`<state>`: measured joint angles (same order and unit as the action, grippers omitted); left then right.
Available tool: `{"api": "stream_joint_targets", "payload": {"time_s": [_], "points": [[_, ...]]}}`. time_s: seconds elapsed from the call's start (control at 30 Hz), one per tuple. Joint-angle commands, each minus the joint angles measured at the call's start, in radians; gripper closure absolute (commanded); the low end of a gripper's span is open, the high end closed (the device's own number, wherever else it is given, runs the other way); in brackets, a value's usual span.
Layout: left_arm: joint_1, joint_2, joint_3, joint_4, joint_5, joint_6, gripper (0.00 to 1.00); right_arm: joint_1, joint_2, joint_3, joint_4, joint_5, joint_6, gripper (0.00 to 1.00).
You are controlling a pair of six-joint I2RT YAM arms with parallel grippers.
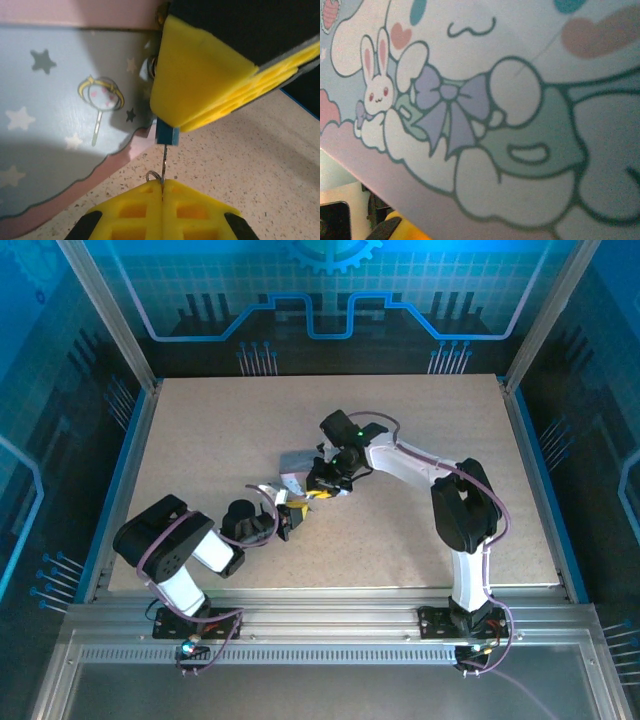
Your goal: Unlock a padlock with a key
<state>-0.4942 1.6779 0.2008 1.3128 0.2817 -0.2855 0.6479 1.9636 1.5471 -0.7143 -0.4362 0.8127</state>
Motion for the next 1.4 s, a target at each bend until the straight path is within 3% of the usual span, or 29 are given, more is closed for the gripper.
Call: {"api": "stream_joint_targets", "payload": {"time_s": [0.0, 0.33, 0.53, 0.63, 1.0, 1.2, 1.37], "points": [[-0.020, 0.007, 0.055, 0.086, 0.026, -0.025, 1.00, 0.026, -0.018, -0.022, 0.030, -0.039, 0.017, 1.00], [-0.043, -0.015, 0.064, 0.086, 0.039, -0.076, 1.00, 0.047, -0.014, -0.082, 0.095, -0.009, 0.044, 0.98], [-0.054, 0.050, 0.017, 0.086, 0.031, -0.067, 1.00, 0.059, -0.060, -0.119, 0.122, 0.086, 0.064, 0.57], [-0.076, 0.108, 0.005, 0.086, 0.013, -0.057, 1.00, 0.064, -0.103, -0.153, 0.138, 0.135, 0.074, 0.47], [-0.096, 0.153, 0.002, 0.087, -0.042, -0.093, 1.00, 0.090, -0.217, -0.264, 0.104, 0.326, 0.067, 0.41], [-0.130, 0.141, -0.032, 0.086, -0.102, -0.113, 1.00, 0.125, -0.319, -0.453, 0.324, 0.401, 0.165, 0.51], [-0.183, 0.141, -0.040, 0.084, -0.151, -0.134, 1.00, 0.158, -0.341, -0.563, 0.480, 0.410, 0.283, 0.46]]}}
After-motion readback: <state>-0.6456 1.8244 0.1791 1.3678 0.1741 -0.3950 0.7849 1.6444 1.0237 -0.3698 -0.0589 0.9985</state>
